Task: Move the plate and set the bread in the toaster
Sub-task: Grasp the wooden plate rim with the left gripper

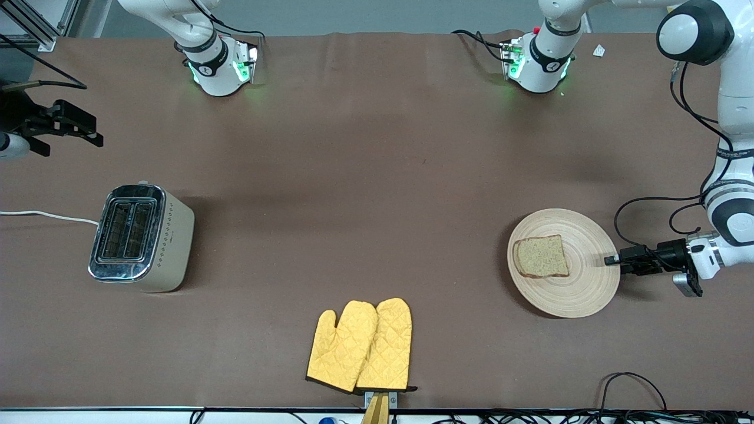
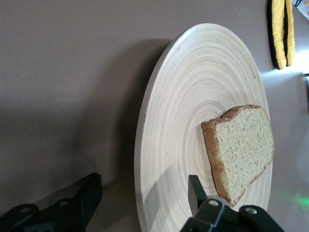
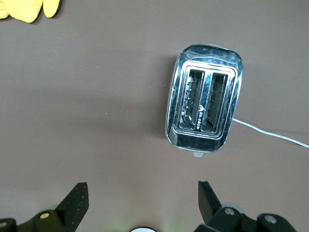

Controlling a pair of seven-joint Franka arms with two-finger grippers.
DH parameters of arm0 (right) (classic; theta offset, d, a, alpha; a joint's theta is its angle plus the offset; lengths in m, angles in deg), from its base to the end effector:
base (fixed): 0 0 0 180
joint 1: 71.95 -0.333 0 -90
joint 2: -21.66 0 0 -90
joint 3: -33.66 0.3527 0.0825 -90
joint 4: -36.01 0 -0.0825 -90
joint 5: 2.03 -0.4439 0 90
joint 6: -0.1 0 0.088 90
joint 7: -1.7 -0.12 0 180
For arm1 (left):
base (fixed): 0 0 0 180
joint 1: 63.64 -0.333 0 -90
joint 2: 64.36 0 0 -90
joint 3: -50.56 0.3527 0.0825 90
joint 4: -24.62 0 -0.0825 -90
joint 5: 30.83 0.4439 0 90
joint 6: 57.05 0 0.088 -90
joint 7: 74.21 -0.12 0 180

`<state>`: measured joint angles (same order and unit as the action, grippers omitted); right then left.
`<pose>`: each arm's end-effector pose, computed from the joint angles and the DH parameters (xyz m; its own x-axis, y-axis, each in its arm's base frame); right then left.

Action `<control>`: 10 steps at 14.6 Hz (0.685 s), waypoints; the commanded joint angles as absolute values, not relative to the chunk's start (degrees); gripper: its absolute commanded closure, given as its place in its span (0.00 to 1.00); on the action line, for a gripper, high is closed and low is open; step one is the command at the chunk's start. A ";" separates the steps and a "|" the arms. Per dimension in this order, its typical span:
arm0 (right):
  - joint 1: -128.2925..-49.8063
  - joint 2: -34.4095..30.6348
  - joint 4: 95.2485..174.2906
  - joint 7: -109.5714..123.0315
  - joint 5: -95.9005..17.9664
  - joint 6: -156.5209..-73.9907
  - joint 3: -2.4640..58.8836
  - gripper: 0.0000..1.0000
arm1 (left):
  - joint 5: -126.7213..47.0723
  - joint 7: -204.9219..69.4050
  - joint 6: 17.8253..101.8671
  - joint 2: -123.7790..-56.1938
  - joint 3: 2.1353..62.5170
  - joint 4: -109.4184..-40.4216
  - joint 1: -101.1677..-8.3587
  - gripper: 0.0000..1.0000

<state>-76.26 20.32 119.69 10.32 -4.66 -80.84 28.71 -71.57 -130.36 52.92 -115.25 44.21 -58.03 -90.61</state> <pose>0.6050 0.0000 0.6786 0.9873 0.1457 -0.0636 0.1424 -0.9883 -0.0538 0.7202 0.2265 0.1225 0.9759 -0.1202 0.1821 -0.2142 -0.6876 0.6938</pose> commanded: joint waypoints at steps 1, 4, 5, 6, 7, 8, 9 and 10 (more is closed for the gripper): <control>-75.03 22.46 122.14 10.49 -4.41 -81.29 29.18 0.00 | -72.58 -131.60 52.02 -115.43 43.97 -57.03 -90.71 0.36; -74.68 22.63 122.14 10.40 -4.41 -81.02 29.18 0.00 | -72.58 -131.51 50.27 -115.34 43.97 -57.03 -90.79 0.51; -73.81 22.54 122.14 10.40 -4.41 -80.67 29.18 0.00 | -72.58 -131.43 48.78 -115.34 43.97 -56.95 -90.80 0.56; -73.54 22.54 122.14 10.49 -4.32 -80.58 29.18 0.00 | -72.58 -131.25 47.98 -115.25 43.97 -56.95 -90.80 0.58; -72.66 22.46 122.14 10.57 -4.32 -80.58 29.18 0.00 | -72.58 -131.34 47.80 -115.25 43.97 -56.95 -90.88 0.61; -71.35 22.28 122.06 10.84 -4.32 -80.67 29.18 0.00 | -72.58 -131.43 47.63 -115.25 43.97 -56.95 -90.88 0.64; -70.55 22.28 122.06 10.93 -4.32 -80.58 29.18 0.00 | -72.49 -131.43 46.93 -115.25 43.97 -56.95 -90.88 0.69; -70.37 22.19 122.06 10.84 -4.32 -80.58 29.18 0.00 | -72.49 -131.43 46.75 -115.17 43.97 -56.86 -90.97 0.72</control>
<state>-72.01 20.39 119.86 10.43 -4.56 -80.25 28.58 -71.62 -130.65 48.69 -115.24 44.05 -57.64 -90.74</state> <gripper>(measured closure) 0.000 0.665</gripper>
